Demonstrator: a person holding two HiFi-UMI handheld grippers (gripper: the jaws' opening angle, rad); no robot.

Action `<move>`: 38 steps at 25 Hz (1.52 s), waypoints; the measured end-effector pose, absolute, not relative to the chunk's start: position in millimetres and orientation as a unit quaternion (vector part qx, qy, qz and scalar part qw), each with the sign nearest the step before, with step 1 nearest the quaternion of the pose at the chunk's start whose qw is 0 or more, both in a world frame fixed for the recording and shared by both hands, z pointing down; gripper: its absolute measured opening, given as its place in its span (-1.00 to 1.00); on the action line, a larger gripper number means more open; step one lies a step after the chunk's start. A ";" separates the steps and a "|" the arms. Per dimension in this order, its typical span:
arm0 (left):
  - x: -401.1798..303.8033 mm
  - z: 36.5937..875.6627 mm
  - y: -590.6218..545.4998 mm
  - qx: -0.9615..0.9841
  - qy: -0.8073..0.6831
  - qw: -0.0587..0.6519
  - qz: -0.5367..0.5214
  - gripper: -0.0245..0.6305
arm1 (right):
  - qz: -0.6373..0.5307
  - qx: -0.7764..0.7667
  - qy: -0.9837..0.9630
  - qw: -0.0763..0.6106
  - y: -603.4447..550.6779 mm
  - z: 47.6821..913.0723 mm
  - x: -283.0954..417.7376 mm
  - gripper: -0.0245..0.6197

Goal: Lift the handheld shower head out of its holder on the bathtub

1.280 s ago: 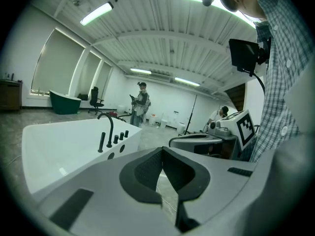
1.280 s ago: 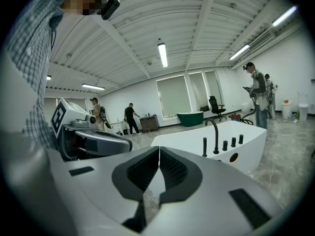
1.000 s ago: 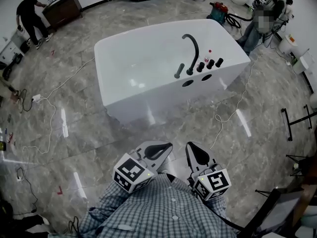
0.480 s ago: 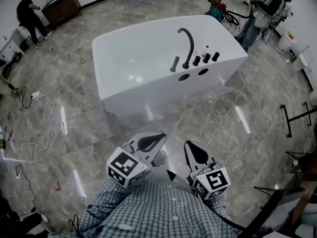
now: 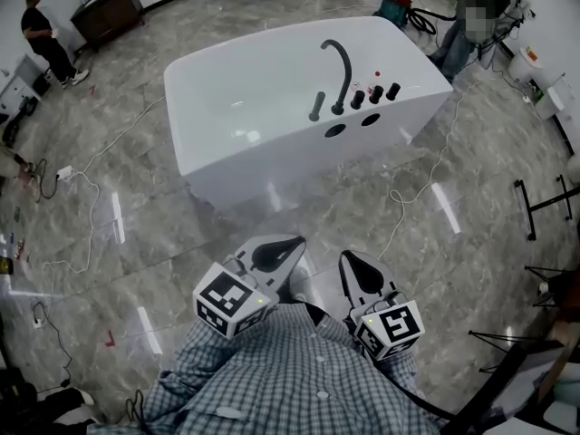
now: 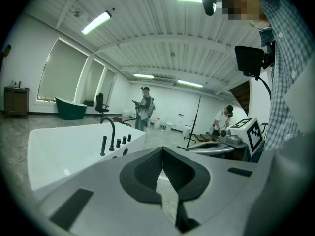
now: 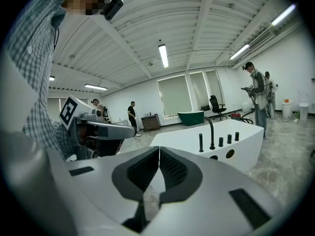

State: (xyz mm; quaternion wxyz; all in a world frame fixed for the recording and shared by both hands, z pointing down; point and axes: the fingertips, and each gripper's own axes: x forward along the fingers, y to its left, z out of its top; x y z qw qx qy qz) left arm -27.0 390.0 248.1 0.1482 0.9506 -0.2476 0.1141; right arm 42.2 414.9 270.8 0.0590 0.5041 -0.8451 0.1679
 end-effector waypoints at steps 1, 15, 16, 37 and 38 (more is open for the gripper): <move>-26.5 249.7 386.1 0.951 -0.246 0.149 0.114 -0.91 | 0.169 0.505 -0.844 0.062 411.2 272.5 42.8 -0.87; -13.5 260.6 273.5 0.955 -0.214 0.170 0.115 -0.91 | 0.182 0.525 -0.828 0.074 300.8 279.3 50.9 -0.87; -14.0 261.2 263.4 0.955 -0.213 0.171 0.116 -0.91 | 0.182 0.528 -0.826 0.073 289.9 279.0 51.3 -0.87; -52.4 268.9 106.0 0.954 -0.217 0.179 0.103 -0.91 | 0.165 0.556 -0.811 0.071 121.7 276.5 33.3 -0.87; -53.9 269.4 103.0 0.954 -0.217 0.179 0.104 -0.91 | 0.166 0.557 -0.810 0.072 119.0 277.4 32.3 -0.87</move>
